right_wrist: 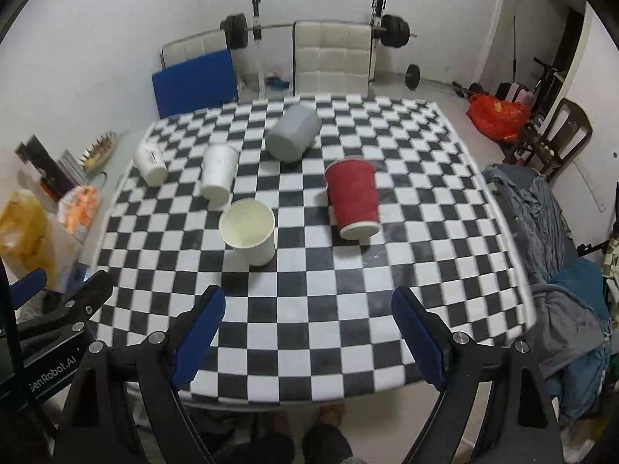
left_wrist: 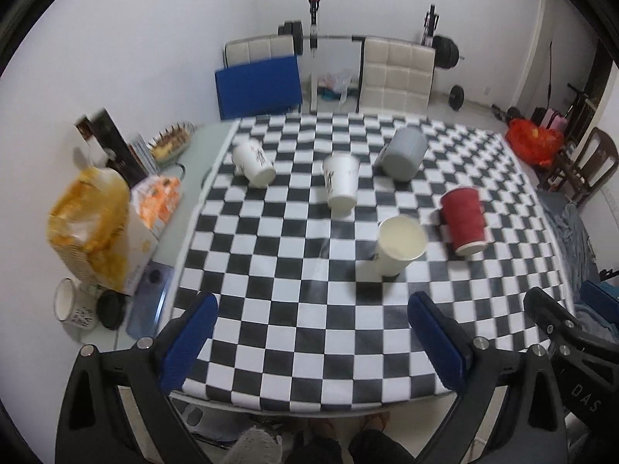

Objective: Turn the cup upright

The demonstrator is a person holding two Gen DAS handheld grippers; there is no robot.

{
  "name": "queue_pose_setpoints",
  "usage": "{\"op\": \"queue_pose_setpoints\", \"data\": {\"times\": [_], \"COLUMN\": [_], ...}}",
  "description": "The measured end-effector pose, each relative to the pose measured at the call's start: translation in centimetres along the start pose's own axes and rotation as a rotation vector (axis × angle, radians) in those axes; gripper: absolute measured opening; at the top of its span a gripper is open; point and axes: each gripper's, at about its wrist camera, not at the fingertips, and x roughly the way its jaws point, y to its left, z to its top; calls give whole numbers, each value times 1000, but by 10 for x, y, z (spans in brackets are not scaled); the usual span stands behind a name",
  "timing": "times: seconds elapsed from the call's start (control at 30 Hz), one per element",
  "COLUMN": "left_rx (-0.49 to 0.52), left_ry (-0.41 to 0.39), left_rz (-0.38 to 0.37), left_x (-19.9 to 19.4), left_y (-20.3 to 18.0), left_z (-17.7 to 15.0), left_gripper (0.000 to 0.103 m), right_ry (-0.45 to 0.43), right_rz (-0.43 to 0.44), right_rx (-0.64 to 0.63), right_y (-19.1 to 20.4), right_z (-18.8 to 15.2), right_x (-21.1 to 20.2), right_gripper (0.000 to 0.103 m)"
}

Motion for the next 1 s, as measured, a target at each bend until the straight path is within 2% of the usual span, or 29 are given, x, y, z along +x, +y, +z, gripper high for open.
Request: {"op": "queue_pose_setpoints", "data": {"times": [0.13,0.5,0.7,1.0], "left_rx": [2,-38,-56,-70], "left_ry": [-68,-118,-122,-121], "left_rz": [9,44,49,55], "left_x": [-49,-122,-145,-161], "left_y": [0,7,12,15], "left_z": [2,1,0,1], "left_gripper": [100,100,100,100], "right_ry": [-39,-102,-119,-116], "right_rz": [2,33,45,45], "right_rx": [0,-8,-22,-33], "right_y": [-6,-12,-6,1], "right_z": [2,4,6,9], "right_x": [-50,-150,-179,-195], "right_gripper": [90,92,92,92]}}
